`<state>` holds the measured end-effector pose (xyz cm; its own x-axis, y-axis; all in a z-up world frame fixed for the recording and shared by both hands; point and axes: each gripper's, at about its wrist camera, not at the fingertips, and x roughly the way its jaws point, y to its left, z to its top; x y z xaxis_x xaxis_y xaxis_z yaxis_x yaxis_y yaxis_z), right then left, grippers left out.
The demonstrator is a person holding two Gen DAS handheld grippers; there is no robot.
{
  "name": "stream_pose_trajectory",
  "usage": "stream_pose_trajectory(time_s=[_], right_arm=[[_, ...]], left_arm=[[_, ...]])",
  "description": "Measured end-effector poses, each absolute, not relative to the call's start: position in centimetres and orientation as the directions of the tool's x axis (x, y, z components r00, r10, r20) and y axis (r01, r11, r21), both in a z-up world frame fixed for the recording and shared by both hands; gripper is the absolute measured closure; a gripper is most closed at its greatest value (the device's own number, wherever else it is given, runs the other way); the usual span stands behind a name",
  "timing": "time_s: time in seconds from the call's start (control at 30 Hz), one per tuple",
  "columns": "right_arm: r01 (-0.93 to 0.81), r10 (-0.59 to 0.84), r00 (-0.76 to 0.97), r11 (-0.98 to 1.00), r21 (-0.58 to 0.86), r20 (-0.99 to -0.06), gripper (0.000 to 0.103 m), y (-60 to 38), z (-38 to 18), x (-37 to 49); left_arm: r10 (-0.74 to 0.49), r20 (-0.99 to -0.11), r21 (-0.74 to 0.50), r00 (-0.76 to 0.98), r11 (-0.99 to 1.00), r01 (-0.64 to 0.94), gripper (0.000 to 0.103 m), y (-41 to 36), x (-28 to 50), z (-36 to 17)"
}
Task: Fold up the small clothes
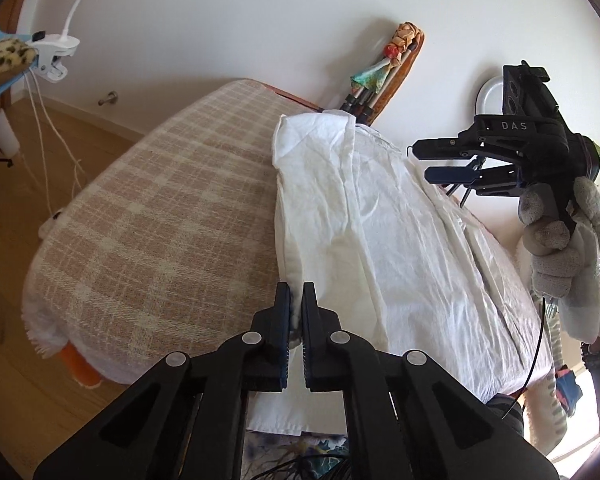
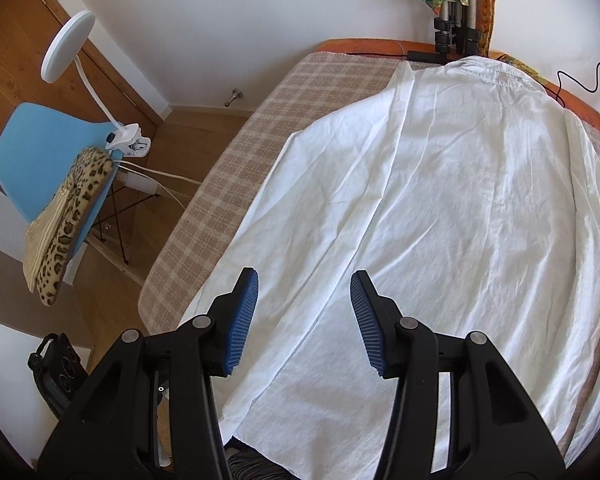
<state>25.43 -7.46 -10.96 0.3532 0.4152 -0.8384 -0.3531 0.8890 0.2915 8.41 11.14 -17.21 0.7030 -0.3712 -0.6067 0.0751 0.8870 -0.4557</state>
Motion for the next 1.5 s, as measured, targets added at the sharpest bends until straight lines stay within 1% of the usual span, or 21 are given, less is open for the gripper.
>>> stream_pose_trajectory(time_s=[0.13,0.23,0.33,0.4,0.5,0.57,0.7,0.77,0.8,0.83,1.0,1.03,1.1,1.13,1.17,1.23,1.3,1.4,1.5], right_arm=[[-0.313,0.453,0.349,0.882,0.354,-0.821,0.052,-8.9,-11.7,25.9],[-0.313,0.476,0.347,0.871,0.379,-0.808,0.052,-8.5,-12.0,26.6],[-0.318,0.489,0.342,0.864,0.391,-0.802,0.051,-7.3,-12.3,27.7],[-0.323,0.495,0.33,0.859,0.397,-0.803,0.049,-6.4,-12.4,28.6],[-0.333,0.482,0.34,0.865,0.376,-0.808,0.048,-5.7,-12.2,29.3],[-0.337,0.493,0.339,0.859,0.386,-0.801,0.047,-6.0,-12.2,29.6],[-0.3,0.394,0.366,0.907,0.294,-0.843,0.047,-7.8,-13.5,29.8],[-0.266,0.359,0.354,0.924,0.275,-0.863,0.065,-9.5,-15.0,30.0],[-0.245,0.353,0.34,0.928,0.28,-0.872,0.082,-10.4,-15.7,30.2],[-0.223,0.356,0.332,0.93,0.294,-0.874,0.087,-11.4,-16.4,30.4],[-0.188,0.341,0.35,0.938,0.292,-0.872,0.092,-14.0,-18.0,31.0],[-0.19,0.336,0.348,0.939,0.285,-0.875,0.092,-14.0,-18.2,31.1],[-0.194,0.308,0.338,0.947,0.254,-0.89,0.092,-14.0,-18.6,31.3],[-0.191,0.285,0.342,0.954,0.231,-0.896,0.091,-14.2,-18.5,31.3],[-0.182,0.257,0.353,0.962,0.204,-0.9,0.088,-14.4,-18.4,31.3],[-0.169,0.23,0.391,0.97,0.176,-0.891,0.069,-15.4,-17.6,31.1],[-0.15,0.232,0.42,0.971,0.185,-0.877,0.059,-16.7,-16.7,30.7],[-0.149,0.235,0.457,0.971,0.186,-0.858,0.058,-18.0,-15.2,30.3],[-0.168,0.234,0.491,0.971,0.172,-0.839,0.058,-18.3,-14.0,30.1]], left_arm=[[-0.374,-0.588,-0.39,0.717,0.908,0.154,0.1,8.4,7.7,-15.2],[-0.363,-0.582,-0.336,0.728,0.922,0.191,0.1,6.5,7.5,-14.3],[-0.381,-0.585,-0.328,0.716,0.919,0.22,0.1,4.9,7.6,-14.1],[-0.396,-0.591,-0.317,0.703,0.915,0.249,0.1,3.6,7.3,-14.1],[-0.417,-0.606,-0.28,0.677,0.909,0.309,0.1,1.5,6.6,-14.2],[-0.42,-0.619,-0.254,0.663,0.907,0.337,0.1,0.2,6.4,-14.5],[-0.441,-0.642,-0.256,0.628,0.895,0.366,0.1,-1.5,6.7,-15.4],[-0.446,-0.652,-0.258,0.614,0.891,0.374,0.1,-2.1,6.6,-15.8],[-0.446,-0.656,-0.254,0.609,0.89,0.378,0.1,-2.5,6.6,-16.0],[-0.448,-0.658,-0.253,0.605,0.889,0.382,0.1,-2.7,6.4,-16.1],[-0.45,-0.669,-0.248,0.592,0.886,0.392,0.1,-3.4,6.0,-16.1],[-0.463,-0.67,-0.26,0.58,0.879,0.401,0.1,-3.3,5.9,-16.0],[-0.478,-0.686,-0.276,0.548,0.868,0.413,0.09,-3.1,5.4,-15.6],[-0.479,-0.691,-0.277,0.542,0.868,0.413,0.089,-2.9,4.8,-15.3],[-0.485,-0.684,-0.279,0.545,0.864,0.419,0.089,-2.4,4.2,-14.9],[-0.481,-0.671,-0.269,0.564,0.867,0.419,0.089,-1.2,2.9,-14.0],[-0.474,-0.665,-0.276,0.577,0.874,0.4,0.089,0.2,2.1,-13.6],[-0.454,-0.659,-0.292,0.6,0.889,0.351,0.089,2.2,2.1,-13.4],[-0.409,-0.658,-0.267,0.633,0.912,0.312,0.089,3.1,3.1,-13.5]])
